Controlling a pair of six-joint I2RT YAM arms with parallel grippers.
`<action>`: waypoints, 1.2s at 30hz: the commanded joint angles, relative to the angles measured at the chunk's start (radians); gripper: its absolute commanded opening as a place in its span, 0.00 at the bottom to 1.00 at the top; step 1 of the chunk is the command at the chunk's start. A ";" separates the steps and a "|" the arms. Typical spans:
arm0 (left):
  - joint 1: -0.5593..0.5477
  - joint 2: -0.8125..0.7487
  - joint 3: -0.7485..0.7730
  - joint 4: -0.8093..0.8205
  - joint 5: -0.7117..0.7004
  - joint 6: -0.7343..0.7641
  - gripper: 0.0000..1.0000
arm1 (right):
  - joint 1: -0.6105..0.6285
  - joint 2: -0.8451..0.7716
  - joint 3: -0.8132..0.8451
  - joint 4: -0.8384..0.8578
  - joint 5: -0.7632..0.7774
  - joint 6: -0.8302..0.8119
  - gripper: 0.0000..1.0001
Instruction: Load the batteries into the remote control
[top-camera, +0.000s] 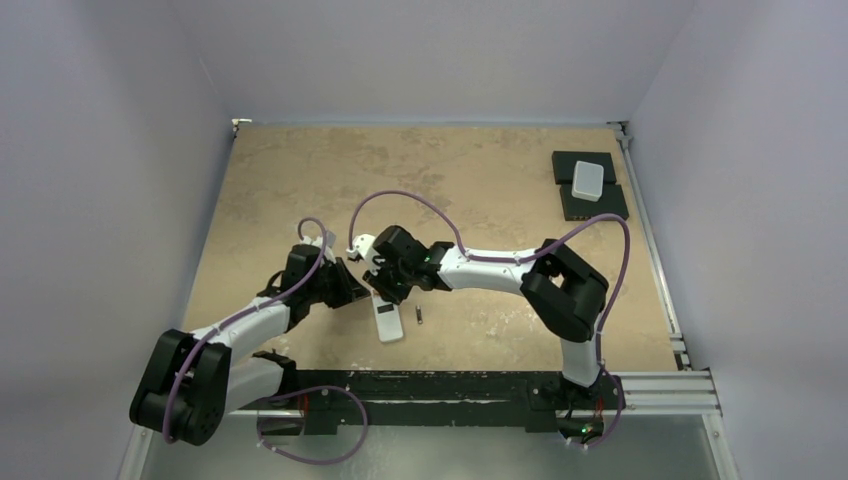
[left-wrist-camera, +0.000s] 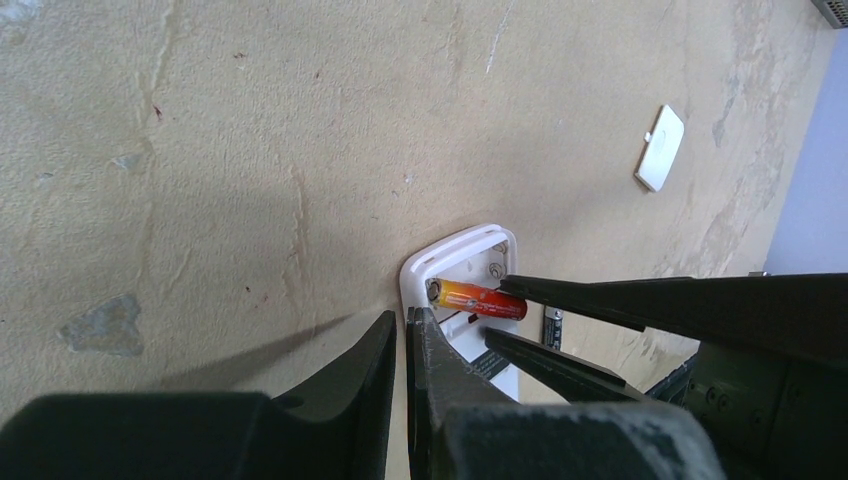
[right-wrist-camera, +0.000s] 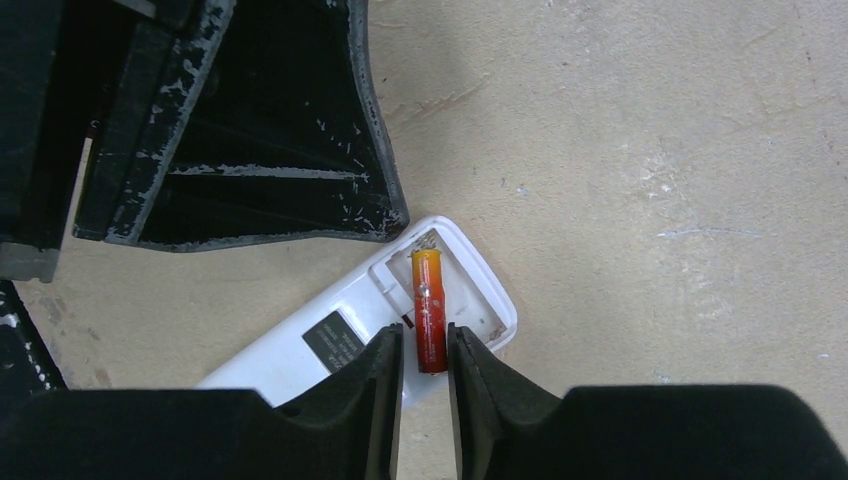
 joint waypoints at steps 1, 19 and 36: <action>0.000 -0.024 0.029 0.007 0.002 0.022 0.09 | 0.004 0.002 -0.006 -0.023 -0.007 -0.013 0.29; 0.000 -0.009 0.039 0.013 0.014 0.024 0.09 | 0.004 -0.121 -0.015 -0.067 0.079 -0.004 0.00; 0.000 0.114 0.078 0.070 -0.001 0.023 0.05 | 0.008 -0.236 -0.062 -0.087 0.141 -0.112 0.00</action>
